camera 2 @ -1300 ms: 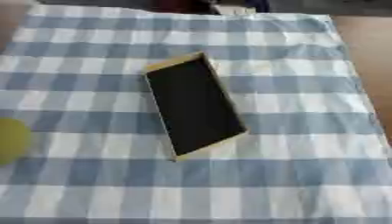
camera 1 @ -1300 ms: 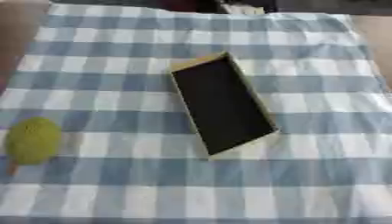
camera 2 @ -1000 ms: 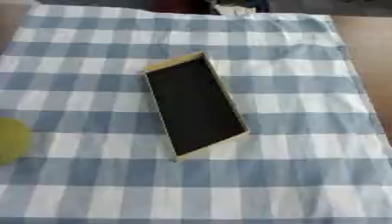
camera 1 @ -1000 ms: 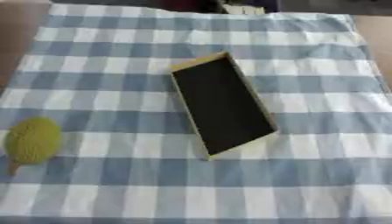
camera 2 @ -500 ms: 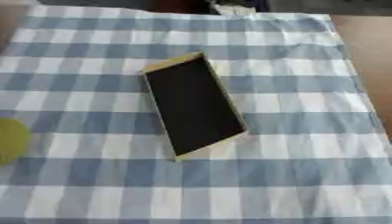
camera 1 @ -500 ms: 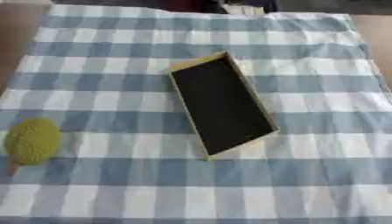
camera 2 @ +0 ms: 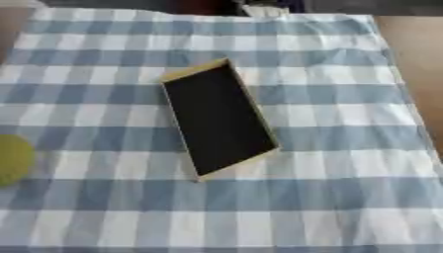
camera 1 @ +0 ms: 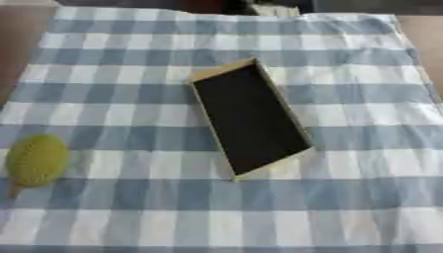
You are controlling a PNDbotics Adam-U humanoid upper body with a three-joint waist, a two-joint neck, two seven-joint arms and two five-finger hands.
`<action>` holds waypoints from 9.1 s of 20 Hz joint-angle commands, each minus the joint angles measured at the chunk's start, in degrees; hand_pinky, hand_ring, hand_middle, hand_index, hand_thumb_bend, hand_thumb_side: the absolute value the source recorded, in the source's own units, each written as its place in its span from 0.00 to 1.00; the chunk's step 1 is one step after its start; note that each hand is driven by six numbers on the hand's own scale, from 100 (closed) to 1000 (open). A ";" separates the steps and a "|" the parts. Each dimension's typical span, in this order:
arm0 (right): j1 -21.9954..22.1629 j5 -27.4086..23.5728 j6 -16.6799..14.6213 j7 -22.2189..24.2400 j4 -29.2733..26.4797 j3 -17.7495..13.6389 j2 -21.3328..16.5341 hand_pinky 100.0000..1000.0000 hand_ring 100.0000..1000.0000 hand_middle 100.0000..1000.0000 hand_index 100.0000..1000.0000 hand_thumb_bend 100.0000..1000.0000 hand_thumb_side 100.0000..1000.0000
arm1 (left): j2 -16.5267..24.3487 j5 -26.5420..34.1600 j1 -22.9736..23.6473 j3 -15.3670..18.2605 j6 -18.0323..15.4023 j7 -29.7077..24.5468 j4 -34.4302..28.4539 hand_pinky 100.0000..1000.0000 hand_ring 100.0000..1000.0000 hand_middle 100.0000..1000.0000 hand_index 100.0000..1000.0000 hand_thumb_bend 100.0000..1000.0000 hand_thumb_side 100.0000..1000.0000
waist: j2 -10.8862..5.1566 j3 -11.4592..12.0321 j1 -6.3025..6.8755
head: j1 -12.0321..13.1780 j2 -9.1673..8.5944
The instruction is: Pick up objects on the table and place them in the box.
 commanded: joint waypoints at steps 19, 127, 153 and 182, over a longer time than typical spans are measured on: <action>0.15 0.52 0.01 0.00 -0.90 -0.60 -2.41 0.76 0.60 0.58 0.64 0.04 0.52 | 5.53 -8.49 6.33 0.64 -7.24 -16.39 -1.56 0.77 0.76 0.78 0.92 0.47 0.48 | -1.66 0.57 0.60 | -0.15 0.37; -0.77 -1.15 0.20 1.26 -0.90 -0.04 -0.16 0.76 0.60 0.58 0.64 0.01 0.53 | -16.29 -23.54 -39.71 -27.21 -3.35 -33.32 5.05 0.37 0.44 0.45 0.61 0.20 0.00 | -2.54 -1.71 -0.49 | 1.27 0.10; -1.16 -1.65 0.86 2.32 -0.90 0.41 1.29 0.77 0.60 0.58 0.64 0.00 0.55 | -37.09 -36.50 -44.92 -31.24 -9.09 -34.15 27.10 0.50 0.53 0.54 0.70 0.23 0.00 | -1.84 -3.10 0.19 | -0.05 -0.36; -0.07 -0.97 0.51 0.83 -0.90 -0.93 0.60 0.77 0.61 0.58 0.64 0.00 0.54 | -22.30 -8.53 -31.66 -11.94 7.13 -9.05 0.08 0.59 0.63 0.66 0.72 0.23 0.18 | -2.11 -1.38 0.20 | -2.48 -0.73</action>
